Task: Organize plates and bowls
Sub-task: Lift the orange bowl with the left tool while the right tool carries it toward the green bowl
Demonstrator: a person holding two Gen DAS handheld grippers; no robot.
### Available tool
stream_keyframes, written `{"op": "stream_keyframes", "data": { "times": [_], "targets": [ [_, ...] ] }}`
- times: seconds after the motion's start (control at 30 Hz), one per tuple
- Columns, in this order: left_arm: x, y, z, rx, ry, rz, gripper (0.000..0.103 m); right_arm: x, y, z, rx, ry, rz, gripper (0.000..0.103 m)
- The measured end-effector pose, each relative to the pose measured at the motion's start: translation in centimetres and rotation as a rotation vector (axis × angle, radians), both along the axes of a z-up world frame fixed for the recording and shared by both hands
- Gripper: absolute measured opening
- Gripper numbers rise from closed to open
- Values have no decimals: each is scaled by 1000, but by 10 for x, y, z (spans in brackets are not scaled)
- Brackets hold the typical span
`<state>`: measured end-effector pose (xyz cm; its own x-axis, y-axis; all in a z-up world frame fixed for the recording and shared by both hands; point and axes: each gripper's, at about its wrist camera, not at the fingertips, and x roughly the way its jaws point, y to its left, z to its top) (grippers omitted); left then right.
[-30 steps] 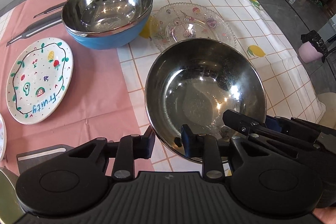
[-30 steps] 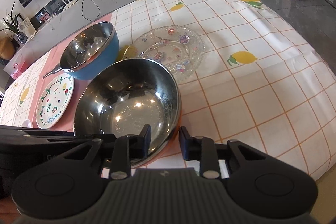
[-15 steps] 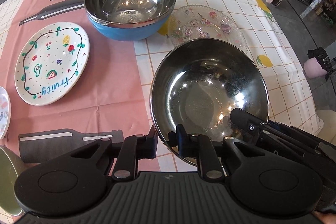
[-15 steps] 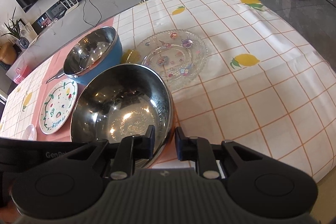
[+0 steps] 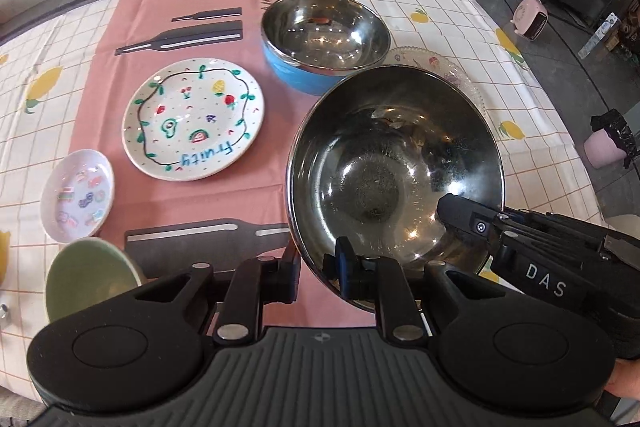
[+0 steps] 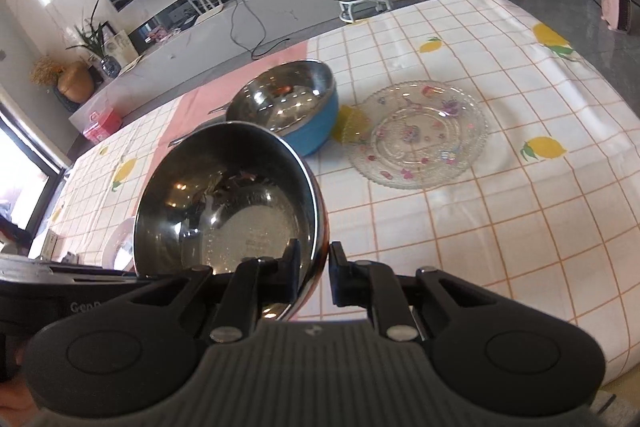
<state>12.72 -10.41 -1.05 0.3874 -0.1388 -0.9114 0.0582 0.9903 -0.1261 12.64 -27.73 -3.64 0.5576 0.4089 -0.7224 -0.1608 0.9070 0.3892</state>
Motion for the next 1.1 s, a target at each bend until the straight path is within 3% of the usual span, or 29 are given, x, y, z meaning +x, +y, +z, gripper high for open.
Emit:
{"op": "stream_keyframes", "data": {
  "times": [0.13,0.43,0.7,0.9,1.1],
  "targets": [
    [-17,18,2,15,6,11,21,-14,19,3,-2,-11,64,13],
    [-42,64,-4,-46,63,43,22,-25,54,1,31,19,143,10],
    [-69,94,-11,-46,39,47,23,-34,91,-3,-18,35,237,10],
    [-76,126,-24,-206,93,-7,27,-41,109,-10,-66,54,281,11],
    [-82,131,-34,-244,127,-38,27,-44,115,-14,-83,74,308,11]
  ]
}}
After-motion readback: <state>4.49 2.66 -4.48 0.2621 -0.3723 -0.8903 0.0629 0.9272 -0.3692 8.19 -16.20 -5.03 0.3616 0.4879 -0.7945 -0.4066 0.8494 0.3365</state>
